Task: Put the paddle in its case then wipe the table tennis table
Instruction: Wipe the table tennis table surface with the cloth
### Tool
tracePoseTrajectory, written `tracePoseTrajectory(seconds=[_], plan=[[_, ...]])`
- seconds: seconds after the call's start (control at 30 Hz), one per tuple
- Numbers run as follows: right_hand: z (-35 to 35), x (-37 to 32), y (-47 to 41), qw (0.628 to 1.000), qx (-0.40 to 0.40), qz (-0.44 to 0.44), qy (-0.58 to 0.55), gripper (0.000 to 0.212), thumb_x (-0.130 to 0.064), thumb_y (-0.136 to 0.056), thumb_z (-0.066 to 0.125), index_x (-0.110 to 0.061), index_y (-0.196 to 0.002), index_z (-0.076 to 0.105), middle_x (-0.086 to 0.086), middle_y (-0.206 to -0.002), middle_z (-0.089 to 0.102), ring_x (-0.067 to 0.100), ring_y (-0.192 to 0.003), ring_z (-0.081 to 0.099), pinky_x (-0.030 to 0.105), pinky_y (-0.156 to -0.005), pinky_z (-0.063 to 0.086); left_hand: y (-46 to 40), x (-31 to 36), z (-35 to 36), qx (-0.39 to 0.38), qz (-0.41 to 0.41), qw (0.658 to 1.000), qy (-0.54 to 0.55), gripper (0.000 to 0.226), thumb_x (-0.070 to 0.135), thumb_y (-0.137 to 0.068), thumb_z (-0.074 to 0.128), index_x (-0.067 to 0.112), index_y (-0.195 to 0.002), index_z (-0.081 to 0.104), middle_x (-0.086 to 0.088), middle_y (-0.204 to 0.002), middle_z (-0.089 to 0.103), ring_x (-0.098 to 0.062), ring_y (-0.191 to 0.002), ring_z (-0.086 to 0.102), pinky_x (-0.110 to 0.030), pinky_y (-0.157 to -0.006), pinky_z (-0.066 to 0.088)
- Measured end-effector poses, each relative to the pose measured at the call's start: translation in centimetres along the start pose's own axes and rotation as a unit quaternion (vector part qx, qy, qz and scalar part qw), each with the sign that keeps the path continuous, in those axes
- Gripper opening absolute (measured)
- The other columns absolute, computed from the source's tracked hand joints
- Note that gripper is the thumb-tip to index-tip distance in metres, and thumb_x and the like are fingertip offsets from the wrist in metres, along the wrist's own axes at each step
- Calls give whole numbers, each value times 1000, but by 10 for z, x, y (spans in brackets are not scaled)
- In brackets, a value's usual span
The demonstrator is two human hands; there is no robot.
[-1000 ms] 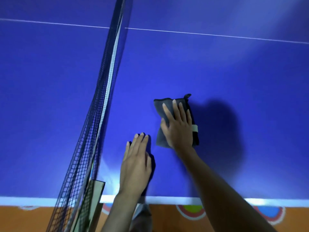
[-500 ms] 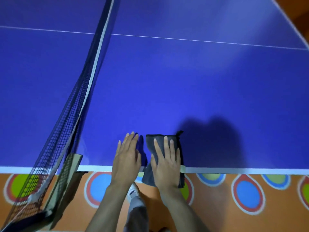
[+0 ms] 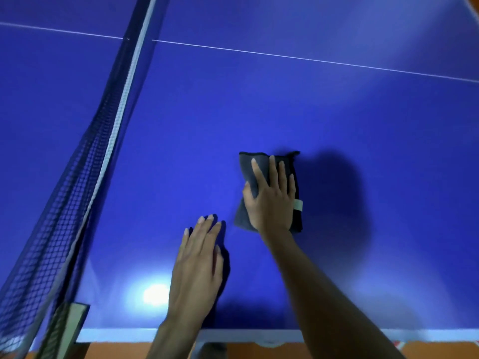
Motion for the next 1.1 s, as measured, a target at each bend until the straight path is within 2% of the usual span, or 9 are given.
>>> tracePoseTrajectory(seconds=[0.13,0.3,0.5,0.63,0.73,0.83,0.97,1.1], plan=[[11,8,-56,999,28,-33,-13,57,-49,-101,44,-35,-156,46,7,-166,38,30,-155,32,50,-126,22,-27,3,6,8,-2,1000,-12,48,18,-102,40,21,-150,47,8,-161,39,-9,-156,21,-43,-127,20],[17,14,-57,998,-26,-45,-24,60,-49,-100,40,-38,-159,39,4,-170,30,26,-158,24,48,-129,15,-31,15,11,0,11,1000,-30,49,17,-101,40,21,-150,47,8,-162,38,-10,-156,20,-41,-128,15],[-6,38,32,998,-26,-52,-35,56,-45,-104,43,-34,-158,42,6,-170,30,28,-158,25,50,-128,19,-9,36,23,-2,33,997,-67,52,9,-99,49,19,-150,46,2,-161,40,-16,-155,25,-42,-128,16],[-33,55,120,996,-74,-59,7,64,-51,-102,36,-35,-164,28,7,-173,21,27,-160,16,52,-128,18,17,56,24,5,17,996,-88,52,5,-98,55,14,-149,49,-2,-161,41,-22,-154,28,-46,-128,19],[-52,74,186,996,-81,-37,15,68,-52,-102,37,-35,-166,21,6,-174,16,26,-161,12,51,-128,19,37,70,25,19,-1,996,-84,52,4,-97,55,13,-148,50,-4,-160,43,-24,-153,31,-47,-127,20],[-62,90,221,994,-99,-22,29,68,-53,-104,32,-35,-167,13,4,-175,11,26,-162,7,52,-127,19,53,81,30,24,-19,997,-76,53,2,-97,54,13,-148,50,-4,-160,43,-24,-153,30,-46,-127,18],[-62,98,207,995,-96,-20,32,65,-54,-105,27,-36,-167,13,4,-175,10,26,-162,6,53,-127,18,56,89,36,6,-8,996,-85,53,2,-96,55,12,-148,51,-3,-160,42,-23,-153,29,-46,-127,19],[-53,106,152,996,-80,-1,33,64,-53,-105,29,-36,-166,20,6,-174,13,29,-162,9,55,-128,15,39,91,37,3,5,996,-87,54,3,-95,56,14,-148,50,-1,-161,41,-20,-154,27,-45,-128,18]])
Point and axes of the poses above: each hand's wrist, its own y-axis away from the middle knuckle, its own z-axis out of the palm, x = y × z, the point moved 5 cm from there along -y, towards the middle knuckle
